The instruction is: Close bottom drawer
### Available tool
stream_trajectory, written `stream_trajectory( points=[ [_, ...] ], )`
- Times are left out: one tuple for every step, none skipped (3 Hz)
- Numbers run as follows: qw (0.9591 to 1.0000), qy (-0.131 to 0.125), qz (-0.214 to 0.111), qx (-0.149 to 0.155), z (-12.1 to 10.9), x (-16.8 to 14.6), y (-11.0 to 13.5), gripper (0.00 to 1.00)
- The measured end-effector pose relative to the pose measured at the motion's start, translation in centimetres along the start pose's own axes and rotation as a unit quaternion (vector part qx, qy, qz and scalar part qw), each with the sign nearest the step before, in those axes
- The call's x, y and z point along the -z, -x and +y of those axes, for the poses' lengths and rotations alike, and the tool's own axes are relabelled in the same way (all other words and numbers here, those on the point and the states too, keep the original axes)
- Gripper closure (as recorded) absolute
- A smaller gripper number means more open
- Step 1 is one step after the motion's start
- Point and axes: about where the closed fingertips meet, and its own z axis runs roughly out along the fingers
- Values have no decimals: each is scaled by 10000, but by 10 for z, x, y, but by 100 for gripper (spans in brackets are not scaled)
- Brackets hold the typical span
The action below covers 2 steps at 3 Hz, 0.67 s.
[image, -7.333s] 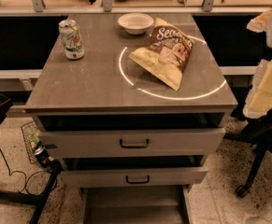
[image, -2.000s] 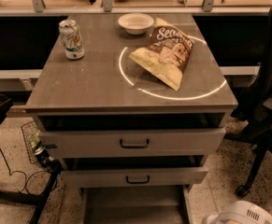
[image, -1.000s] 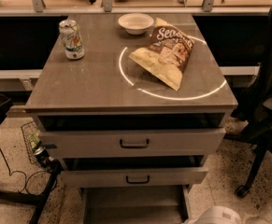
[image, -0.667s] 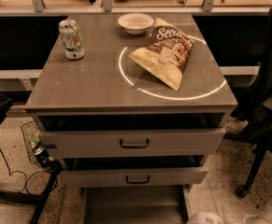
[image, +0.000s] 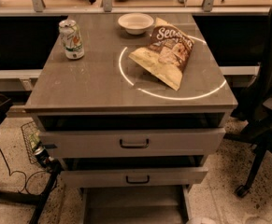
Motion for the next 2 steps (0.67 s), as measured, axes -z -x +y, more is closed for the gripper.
stream_trajectory(
  points=[
    [9997,156,176,-67,2,-23,-4,100],
    [9974,457,510,-225,15,-73,-32,100]
  ],
)
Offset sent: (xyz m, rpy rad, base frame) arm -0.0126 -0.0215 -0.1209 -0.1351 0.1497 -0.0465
